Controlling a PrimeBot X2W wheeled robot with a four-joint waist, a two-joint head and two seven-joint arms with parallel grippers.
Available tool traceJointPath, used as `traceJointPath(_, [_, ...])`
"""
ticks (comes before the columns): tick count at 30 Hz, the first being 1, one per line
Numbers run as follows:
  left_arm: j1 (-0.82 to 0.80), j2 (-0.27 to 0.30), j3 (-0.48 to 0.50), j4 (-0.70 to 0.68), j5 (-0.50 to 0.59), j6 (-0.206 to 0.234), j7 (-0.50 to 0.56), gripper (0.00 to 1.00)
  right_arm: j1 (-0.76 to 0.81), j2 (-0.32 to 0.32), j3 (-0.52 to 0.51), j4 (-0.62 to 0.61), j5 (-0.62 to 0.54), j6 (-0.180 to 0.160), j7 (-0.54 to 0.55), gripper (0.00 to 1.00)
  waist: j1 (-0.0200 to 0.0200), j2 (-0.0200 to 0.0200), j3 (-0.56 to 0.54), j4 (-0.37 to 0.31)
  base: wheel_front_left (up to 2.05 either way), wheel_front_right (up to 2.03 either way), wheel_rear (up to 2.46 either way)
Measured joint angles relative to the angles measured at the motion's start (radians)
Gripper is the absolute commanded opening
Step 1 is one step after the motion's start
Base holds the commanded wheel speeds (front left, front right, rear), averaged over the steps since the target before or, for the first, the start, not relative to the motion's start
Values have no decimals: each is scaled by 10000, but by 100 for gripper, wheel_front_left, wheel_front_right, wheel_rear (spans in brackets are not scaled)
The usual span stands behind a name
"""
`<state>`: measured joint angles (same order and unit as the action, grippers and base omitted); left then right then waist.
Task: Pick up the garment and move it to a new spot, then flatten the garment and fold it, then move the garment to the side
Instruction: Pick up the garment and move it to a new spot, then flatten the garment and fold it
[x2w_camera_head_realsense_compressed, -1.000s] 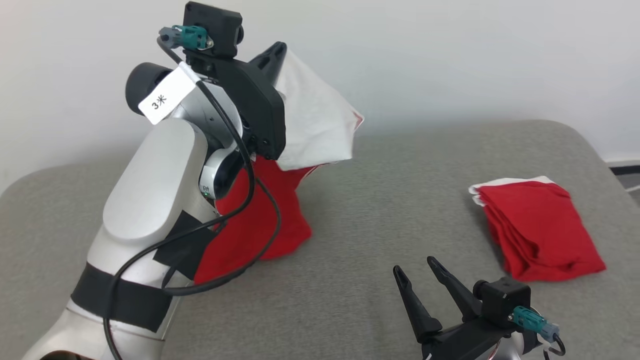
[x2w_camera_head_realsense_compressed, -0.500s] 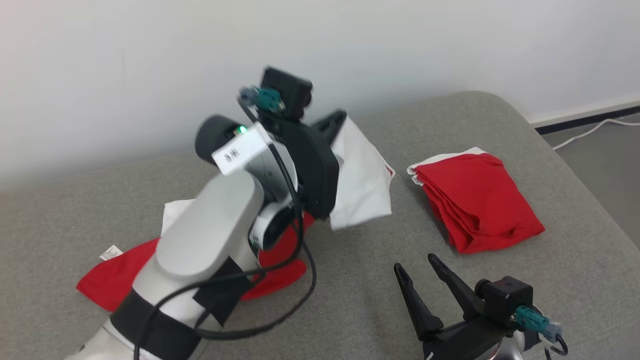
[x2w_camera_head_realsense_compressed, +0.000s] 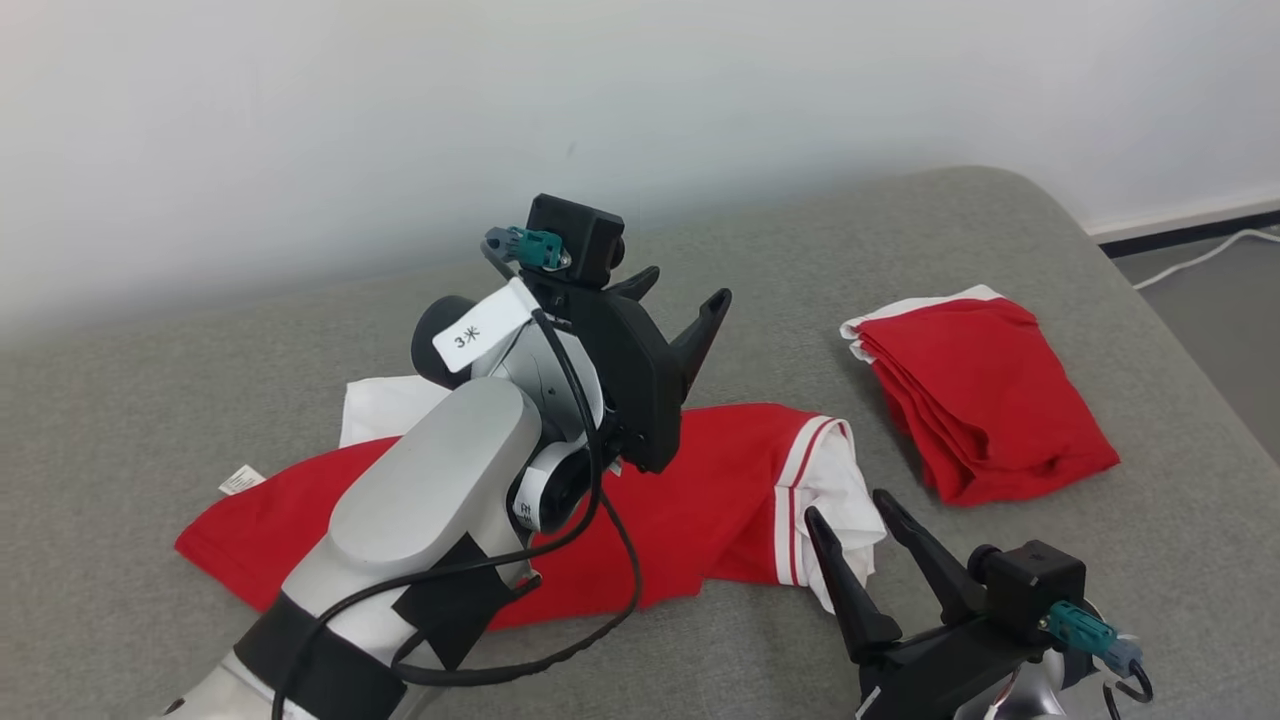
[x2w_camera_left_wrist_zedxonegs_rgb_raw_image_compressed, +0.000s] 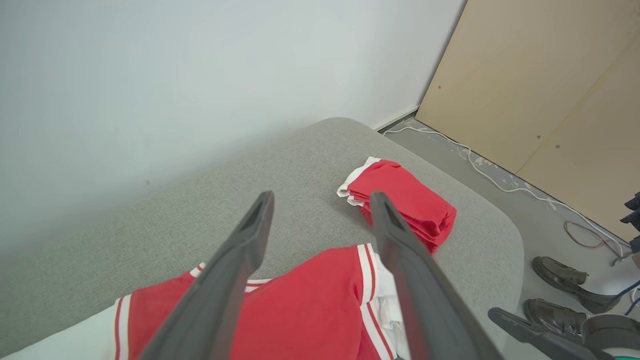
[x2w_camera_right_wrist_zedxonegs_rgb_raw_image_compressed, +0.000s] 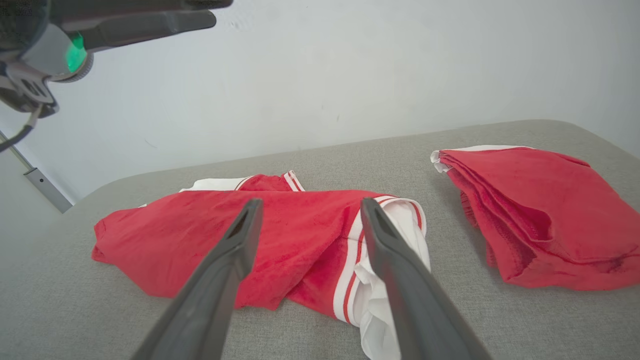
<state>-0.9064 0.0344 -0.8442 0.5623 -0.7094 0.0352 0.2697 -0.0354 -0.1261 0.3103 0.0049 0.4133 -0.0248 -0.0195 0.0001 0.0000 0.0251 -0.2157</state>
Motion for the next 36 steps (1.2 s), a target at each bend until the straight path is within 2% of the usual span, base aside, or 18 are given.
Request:
traceJointPath(11, [87,113,688,176,-115,146,-1216,100,75,-86,-313,205,2,-102,-265,100,-1,0,-224,966,0,0,0])
traceJointPath(18, [1228,1517,991,-800,232,489,-2203,100,470,-163,-529,234,13,-205,-431,100,0,0,-558,1554,0,0,0])
traceJointPath(26, [3335,2769,1423,-2253,596,794,-3160,100,723,-196,-571,167,15,-299,-485,100,-2,0,-959,2110,0,0,0])
traceJointPath(32, [4772,3404,1779,-2236,481,813,-3244,100,841,-215,-439,13,12,-322,-495,100,-2,0,-1076,2309,0,0,0])
traceJointPath(36, [5097,3661,1845,-1801,479,878,-3229,100,815,-221,-295,-69,0,-297,-408,100,-2,0,-973,2209,0,0,0])
